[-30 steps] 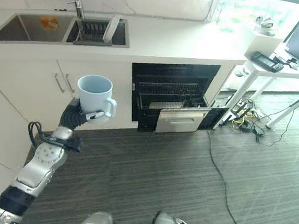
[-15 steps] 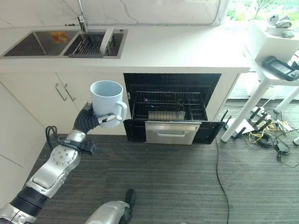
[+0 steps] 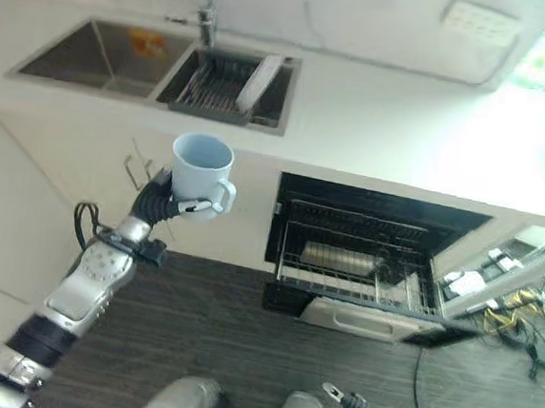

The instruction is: Place the dishes in the dishwasher.

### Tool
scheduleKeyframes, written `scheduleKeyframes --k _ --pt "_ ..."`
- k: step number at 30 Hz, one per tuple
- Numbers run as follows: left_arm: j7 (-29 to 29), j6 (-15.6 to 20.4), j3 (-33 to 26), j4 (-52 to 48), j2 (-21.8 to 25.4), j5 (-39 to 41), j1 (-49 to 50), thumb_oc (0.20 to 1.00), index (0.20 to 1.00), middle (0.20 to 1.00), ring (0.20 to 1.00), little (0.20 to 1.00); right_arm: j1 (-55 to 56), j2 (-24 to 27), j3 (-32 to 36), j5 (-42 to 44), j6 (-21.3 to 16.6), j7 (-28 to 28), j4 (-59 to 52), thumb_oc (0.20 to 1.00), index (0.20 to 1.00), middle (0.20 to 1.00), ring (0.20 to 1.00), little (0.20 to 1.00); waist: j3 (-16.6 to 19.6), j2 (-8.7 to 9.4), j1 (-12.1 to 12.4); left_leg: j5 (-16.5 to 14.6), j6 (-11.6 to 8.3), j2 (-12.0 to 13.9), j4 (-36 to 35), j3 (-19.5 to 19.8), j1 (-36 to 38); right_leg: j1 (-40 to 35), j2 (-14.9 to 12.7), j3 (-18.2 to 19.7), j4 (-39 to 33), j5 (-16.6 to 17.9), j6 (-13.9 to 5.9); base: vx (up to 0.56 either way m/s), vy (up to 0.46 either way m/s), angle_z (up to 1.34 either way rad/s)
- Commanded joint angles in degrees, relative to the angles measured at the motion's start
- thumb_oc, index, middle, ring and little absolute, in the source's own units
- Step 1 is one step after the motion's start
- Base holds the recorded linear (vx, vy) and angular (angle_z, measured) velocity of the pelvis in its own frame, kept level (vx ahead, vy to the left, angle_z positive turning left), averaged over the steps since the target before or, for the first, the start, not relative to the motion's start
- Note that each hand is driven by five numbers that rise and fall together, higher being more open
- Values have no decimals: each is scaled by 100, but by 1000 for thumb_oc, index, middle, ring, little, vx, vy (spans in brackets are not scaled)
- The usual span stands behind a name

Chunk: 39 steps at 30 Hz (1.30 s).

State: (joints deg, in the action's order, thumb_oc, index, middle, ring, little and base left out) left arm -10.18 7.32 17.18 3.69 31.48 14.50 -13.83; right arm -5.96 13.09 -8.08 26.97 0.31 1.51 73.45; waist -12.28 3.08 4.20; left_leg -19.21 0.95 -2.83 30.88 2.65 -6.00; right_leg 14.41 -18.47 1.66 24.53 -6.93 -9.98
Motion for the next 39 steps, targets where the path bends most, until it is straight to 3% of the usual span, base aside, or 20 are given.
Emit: scheduleKeyframes --k 1,2,3,5,6,8,9,10,13,21,34,39 --pt "-244 253 -169 -941 -294 -281 -53 200 200 200 200 200 217 319 -86 -44 50 174 75 1000 1000 1000 1000 1000 378 -259 -157 834 -58 451 -1369 -144 217 -958 428 -267 -734 349 -82 180 -984 14" --pt "-348 143 -156 -1084 -275 -259 -112 200 200 200 200 200 223 280 -47 -35 135 325 59 1000 1000 1000 1000 1000 341 -246 -154 861 -223 796 -1369 97 255 -965 323 -98 -734 330 -183 180 -1045 37" --pt "-412 50 -167 -1163 -282 -329 -120 200 200 200 200 200 231 271 -75 -63 175 447 20 1000 1000 1000 1000 1000 323 -239 -152 869 -327 983 -1369 172 280 -1026 345 -129 -734 226 -172 186 -1022 55" --pt "-520 -95 -179 -1193 -314 -279 -52 200 200 200 200 200 187 282 -214 -250 363 563 -87 1000 1000 1000 1000 1000 326 -238 -127 937 -500 1248 -1369 221 307 -1084 415 -390 -734 124 -118 101 -650 63" --pt "-591 -64 -156 -1213 -313 -118 20 200 200 200 200 200 188 276 -416 -171 384 468 -210 1000 1000 1000 1000 1000 337 -258 -158 1042 -582 1421 -1369 279 249 -1080 566 -493 -734 20 23 56 -649 3" --pt "-341 -79 -167 -1268 -324 -124 31 200 200 200 200 200 230 300 -533 -77 484 395 -363 1000 1000 1000 1000 1000 259 -296 -216 1396 -651 1642 -1369 -61 52 -1237 762 -808 -734 -118 267 31 -542 8" --pt "-161 35 -68 -1103 -451 -164 -147 200 200 200 200 200 323 312 -456 129 458 306 -372 1000 1000 1000 1000 1000 211 -342 -325 1655 -631 1681 -1369 -640 -118 -1343 863 -1071 -734 -218 379 -25 -406 74" --pt "-205 65 -1 -1055 -557 -212 -262 200 200 200 200 200 325 302 -478 280 413 240 -309 1000 1000 1000 1000 1000 221 -386 -358 1571 -619 1554 -1369 -863 -181 -1303 871 -1198 -734 -244 392 -19 -329 112" --pt "-452 -24 -16 -1204 -537 -334 -201 200 200 200 200 200 219 323 -630 272 427 166 -229 1000 1000 1000 1000 1000 310 -491 -268 1378 -581 1010 -1369 -154 -269 -1079 1037 -777 -734 -222 406 48 -52 39" --pt "-323 -42 -234 -1232 -434 -237 -38 200 200 200 200 200 431 183 -642 -107 255 147 -354 1000 1000 1000 1000 1000 510 -606 -408 1041 -585 947 -1369 -236 -171 -886 898 -689 -734 -229 289 34 58 -62" --pt "-169 110 -220 -1198 -394 -194 71 200 200 200 200 200 421 162 -515 41 166 -39 -379 1000 1000 1000 1000 1000 648 -510 -410 794 -434 850 -1369 -453 86 -1016 767 -667 -734 -202 181 -39 57 0" --pt "155 117 -283 -1176 -323 -52 36 200 200 200 200 200 358 297 -432 20 23 -59 -580 1000 1000 1000 1000 1000 521 -345 -391 678 -306 679 -1369 -554 203 -903 506 -670 -734 90 -55 -26 102 -14"
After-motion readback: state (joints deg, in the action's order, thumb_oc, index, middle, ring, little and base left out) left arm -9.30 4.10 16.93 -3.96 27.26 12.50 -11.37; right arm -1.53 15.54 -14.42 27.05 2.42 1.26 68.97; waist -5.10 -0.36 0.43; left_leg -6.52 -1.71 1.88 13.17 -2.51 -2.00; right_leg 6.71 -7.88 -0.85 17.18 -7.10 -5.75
